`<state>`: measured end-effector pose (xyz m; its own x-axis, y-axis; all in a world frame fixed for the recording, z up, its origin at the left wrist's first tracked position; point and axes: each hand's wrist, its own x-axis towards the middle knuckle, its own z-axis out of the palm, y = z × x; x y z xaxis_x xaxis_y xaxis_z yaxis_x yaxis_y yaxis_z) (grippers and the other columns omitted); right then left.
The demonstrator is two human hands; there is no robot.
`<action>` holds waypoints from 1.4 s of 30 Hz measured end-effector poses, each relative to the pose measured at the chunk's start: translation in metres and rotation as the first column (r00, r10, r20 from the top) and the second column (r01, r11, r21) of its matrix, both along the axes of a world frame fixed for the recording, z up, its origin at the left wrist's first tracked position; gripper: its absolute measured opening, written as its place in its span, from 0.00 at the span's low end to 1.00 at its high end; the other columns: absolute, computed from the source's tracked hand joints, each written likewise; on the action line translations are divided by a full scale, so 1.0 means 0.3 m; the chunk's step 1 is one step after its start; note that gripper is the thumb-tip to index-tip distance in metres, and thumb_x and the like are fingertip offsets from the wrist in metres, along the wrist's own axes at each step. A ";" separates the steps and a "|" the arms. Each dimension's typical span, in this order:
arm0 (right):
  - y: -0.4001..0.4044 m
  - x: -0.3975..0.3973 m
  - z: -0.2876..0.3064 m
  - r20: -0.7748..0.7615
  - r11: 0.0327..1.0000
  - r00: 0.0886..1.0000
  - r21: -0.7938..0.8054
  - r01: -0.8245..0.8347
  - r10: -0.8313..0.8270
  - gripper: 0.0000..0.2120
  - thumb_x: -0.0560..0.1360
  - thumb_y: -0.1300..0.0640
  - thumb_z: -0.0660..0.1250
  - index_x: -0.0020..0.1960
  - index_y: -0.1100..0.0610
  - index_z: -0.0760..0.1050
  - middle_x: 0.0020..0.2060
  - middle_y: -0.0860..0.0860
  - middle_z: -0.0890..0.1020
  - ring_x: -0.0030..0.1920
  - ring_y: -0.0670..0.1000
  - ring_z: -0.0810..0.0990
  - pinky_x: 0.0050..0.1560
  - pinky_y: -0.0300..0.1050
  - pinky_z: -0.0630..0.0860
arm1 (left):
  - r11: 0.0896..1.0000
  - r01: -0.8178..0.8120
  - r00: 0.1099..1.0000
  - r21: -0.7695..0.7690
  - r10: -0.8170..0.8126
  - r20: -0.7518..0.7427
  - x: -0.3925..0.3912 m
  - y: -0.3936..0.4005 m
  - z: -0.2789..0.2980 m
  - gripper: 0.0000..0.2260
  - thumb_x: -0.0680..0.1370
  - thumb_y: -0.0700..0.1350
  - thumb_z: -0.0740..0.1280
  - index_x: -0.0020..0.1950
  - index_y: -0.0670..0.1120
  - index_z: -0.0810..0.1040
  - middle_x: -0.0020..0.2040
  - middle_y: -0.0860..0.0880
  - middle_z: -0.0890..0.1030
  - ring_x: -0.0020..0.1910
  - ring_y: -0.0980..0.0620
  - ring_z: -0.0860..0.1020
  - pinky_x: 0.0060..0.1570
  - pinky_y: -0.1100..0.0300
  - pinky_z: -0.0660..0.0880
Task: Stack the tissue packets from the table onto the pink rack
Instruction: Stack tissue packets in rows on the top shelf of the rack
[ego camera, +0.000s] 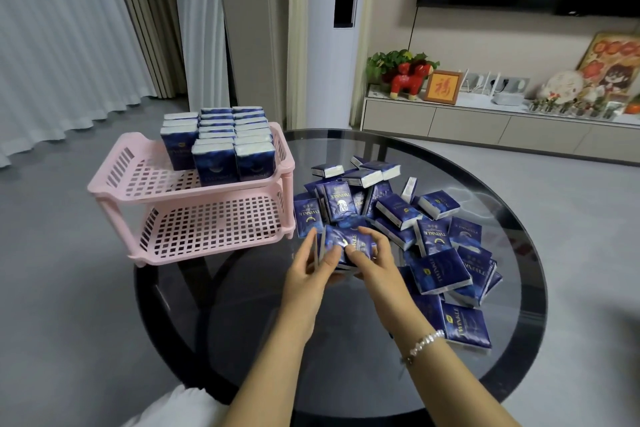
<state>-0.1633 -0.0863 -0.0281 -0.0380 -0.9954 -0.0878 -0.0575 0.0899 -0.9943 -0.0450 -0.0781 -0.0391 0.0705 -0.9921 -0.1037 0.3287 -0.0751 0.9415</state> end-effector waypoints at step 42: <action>0.088 0.098 0.020 0.016 0.929 0.929 -0.035 -0.368 0.369 0.10 0.78 0.52 0.62 0.58 0.52 0.75 0.42 0.44 0.83 0.39 0.36 0.80 0.37 0.28 0.72 | 0.983 -0.181 0.978 0.021 0.182 -0.105 0.138 0.117 0.022 0.14 0.78 0.43 0.65 0.62 0.40 0.76 0.57 0.41 0.82 0.58 0.43 0.80 0.62 0.47 0.74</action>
<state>-0.1339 -0.0598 -0.0221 0.3337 -0.9412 -0.0532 -0.0585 0.0356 -0.9976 -0.0035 -0.0431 -0.0326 0.2369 -0.9626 -0.1312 0.4355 -0.0155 0.9001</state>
